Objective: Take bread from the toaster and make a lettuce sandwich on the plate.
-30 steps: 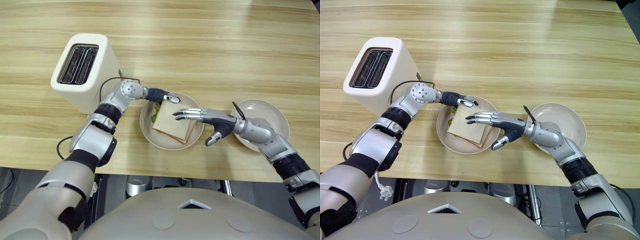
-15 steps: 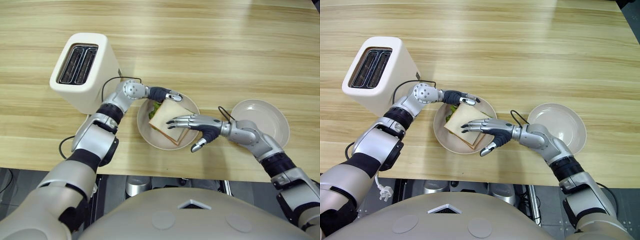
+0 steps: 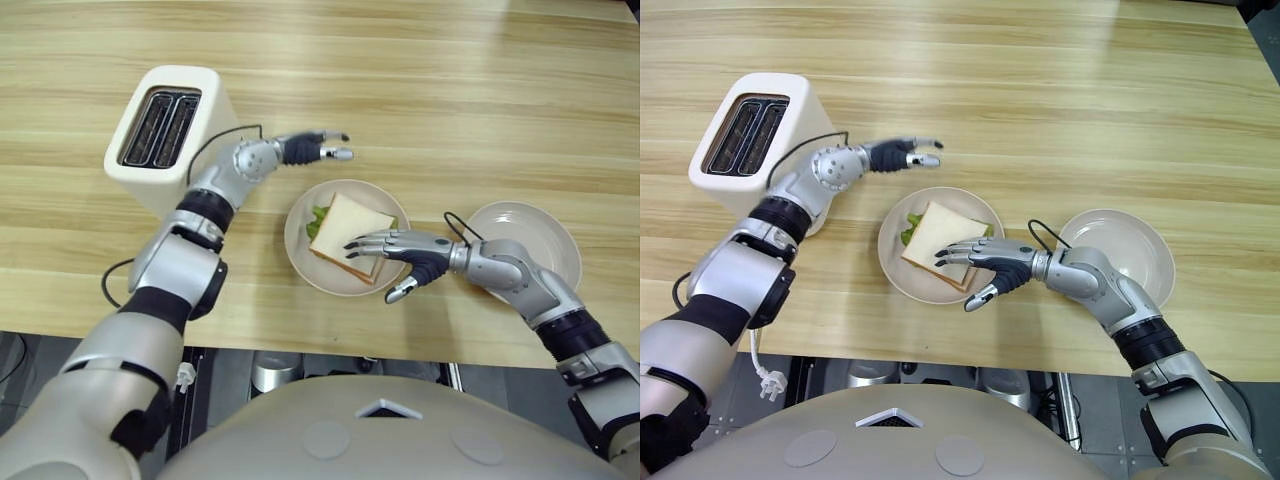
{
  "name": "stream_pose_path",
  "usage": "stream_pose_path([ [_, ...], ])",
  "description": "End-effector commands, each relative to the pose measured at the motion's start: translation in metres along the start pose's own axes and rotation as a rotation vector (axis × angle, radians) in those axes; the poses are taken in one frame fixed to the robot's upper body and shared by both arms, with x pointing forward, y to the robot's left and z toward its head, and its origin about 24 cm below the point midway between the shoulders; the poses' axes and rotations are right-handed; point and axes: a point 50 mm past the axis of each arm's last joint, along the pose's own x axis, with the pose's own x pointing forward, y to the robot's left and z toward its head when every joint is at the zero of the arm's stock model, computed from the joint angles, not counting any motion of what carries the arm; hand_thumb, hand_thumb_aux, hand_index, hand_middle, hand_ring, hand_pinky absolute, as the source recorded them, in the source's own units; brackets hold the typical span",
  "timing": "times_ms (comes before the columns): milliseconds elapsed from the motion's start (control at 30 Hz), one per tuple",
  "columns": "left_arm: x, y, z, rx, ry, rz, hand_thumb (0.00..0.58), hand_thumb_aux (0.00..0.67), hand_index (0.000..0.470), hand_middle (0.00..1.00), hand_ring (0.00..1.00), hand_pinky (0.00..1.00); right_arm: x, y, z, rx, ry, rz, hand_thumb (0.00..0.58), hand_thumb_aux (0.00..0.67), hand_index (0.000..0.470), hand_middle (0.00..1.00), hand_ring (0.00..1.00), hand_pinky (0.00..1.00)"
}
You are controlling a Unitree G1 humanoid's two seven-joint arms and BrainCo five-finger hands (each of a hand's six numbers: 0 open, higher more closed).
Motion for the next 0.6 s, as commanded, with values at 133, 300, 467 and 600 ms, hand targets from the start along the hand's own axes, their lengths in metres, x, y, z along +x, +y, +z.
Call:
stream_pose_path([
  [133, -0.005, 0.019, -0.001, 0.040, 0.006, 0.153, 0.000, 0.000, 0.000, 0.00, 0.00, 0.00, -0.006, 0.045, -0.017, 0.123, 0.127, 0.237, 0.000, 0.000, 0.000, 0.00, 0.00, 0.00],
  [300, -0.021, 0.040, -0.006, 0.056, -0.007, 0.367, 0.000, 0.000, 0.000, 0.00, 0.00, 0.00, -0.002, 0.009, -0.018, 0.050, 0.105, -0.020, 0.000, 0.000, 0.000, 0.00, 0.00, 0.00],
  [467, -0.054, 0.049, -0.011, -0.069, -0.100, 0.532, 0.580, 0.670, 0.460, 1.00, 1.00, 1.00, -0.014, -0.032, -0.002, 0.262, -0.087, -0.313, 0.580, 0.670, 0.460, 1.00, 1.00, 1.00],
  [600, -0.088, 0.038, -0.008, -0.257, -0.218, 0.528, 0.580, 0.670, 0.460, 1.00, 1.00, 1.00, -0.036, -0.046, 0.010, 0.574, -0.284, -0.355, 0.580, 0.670, 0.460, 1.00, 1.00, 1.00],
])
